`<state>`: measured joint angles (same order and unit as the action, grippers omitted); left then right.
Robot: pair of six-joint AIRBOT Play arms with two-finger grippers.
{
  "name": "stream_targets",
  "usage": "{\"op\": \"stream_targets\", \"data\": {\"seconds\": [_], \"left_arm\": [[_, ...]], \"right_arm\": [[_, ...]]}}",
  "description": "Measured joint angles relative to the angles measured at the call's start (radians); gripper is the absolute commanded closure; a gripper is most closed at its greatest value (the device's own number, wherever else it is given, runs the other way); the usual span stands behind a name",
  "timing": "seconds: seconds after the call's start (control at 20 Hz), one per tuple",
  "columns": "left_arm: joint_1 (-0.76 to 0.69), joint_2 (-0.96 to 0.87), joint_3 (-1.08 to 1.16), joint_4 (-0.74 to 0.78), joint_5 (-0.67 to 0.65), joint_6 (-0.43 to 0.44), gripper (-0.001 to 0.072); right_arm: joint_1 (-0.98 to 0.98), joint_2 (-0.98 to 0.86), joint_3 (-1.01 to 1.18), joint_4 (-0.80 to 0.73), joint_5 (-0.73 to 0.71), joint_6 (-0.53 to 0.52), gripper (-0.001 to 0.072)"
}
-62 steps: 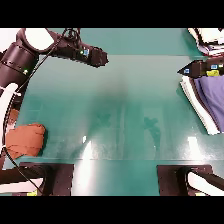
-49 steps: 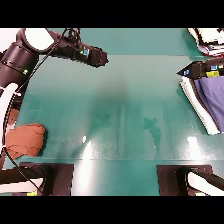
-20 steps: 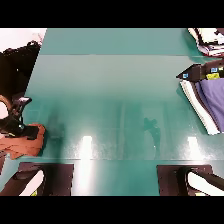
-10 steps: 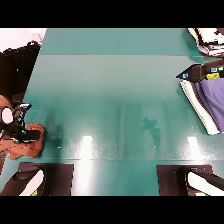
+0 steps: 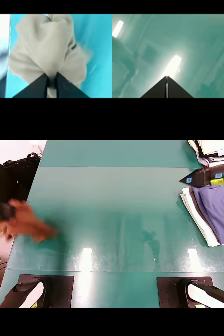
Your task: Fold the shirts.
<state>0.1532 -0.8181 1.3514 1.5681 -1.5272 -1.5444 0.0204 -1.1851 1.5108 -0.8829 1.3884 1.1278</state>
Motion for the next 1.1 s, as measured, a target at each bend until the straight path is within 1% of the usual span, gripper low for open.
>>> {"op": "stream_targets", "data": {"seconds": [0.1,0.2,0.3,0.4,0.6,0.65,0.7,0.75,0.8,0.9,1.0,1.1], "left_arm": [[-0.025,0.001,0.148,-0.074,0.041,0.000,0.0681],[-0.085,-0.001,0.249,-0.122,0.104,0.000,0.0681],[-0.169,-0.017,0.297,-0.150,0.170,0.000,0.0681],[-0.266,-0.065,0.322,-0.163,0.209,0.000,0.0681],[-0.491,-0.246,0.342,-0.177,0.202,0.003,0.0678],[-0.546,-0.301,0.344,-0.180,0.188,0.011,0.0636],[-0.603,-0.362,0.346,-0.182,0.178,0.026,0.0354],[-0.650,-0.419,0.347,-0.185,0.174,0.038,0.0106],[-0.693,-0.475,0.348,-0.186,0.171,0.049,0.0157],[-0.746,-0.561,0.348,-0.185,0.164,0.070,0.0198],[-0.753,-0.607,0.349,-0.157,0.153,0.085,0.0198],[-0.716,-0.625,0.349,-0.129,0.134,0.090,0.0199]], "right_arm": [[0.000,0.000,0.052,0.000,-0.027,0.000,0.0695],[0.000,0.000,0.101,0.001,-0.054,0.000,0.0695],[0.000,0.000,0.142,0.001,-0.072,0.000,0.0695],[0.000,0.000,0.172,0.001,-0.086,0.000,0.0695],[0.000,0.000,0.194,0.001,-0.094,0.010,0.0695],[0.000,0.000,0.196,0.001,-0.095,0.013,0.0695],[0.000,0.000,0.198,0.001,-0.095,0.015,0.0695],[0.000,0.000,0.199,0.001,-0.095,0.018,0.0695],[0.000,0.000,0.200,0.001,-0.093,0.020,0.0695],[0.000,0.000,0.201,0.000,-0.083,0.022,0.0695],[0.000,0.000,0.201,0.000,-0.074,0.024,0.0695],[0.000,0.000,0.201,-0.001,-0.068,0.025,0.0695]]}}
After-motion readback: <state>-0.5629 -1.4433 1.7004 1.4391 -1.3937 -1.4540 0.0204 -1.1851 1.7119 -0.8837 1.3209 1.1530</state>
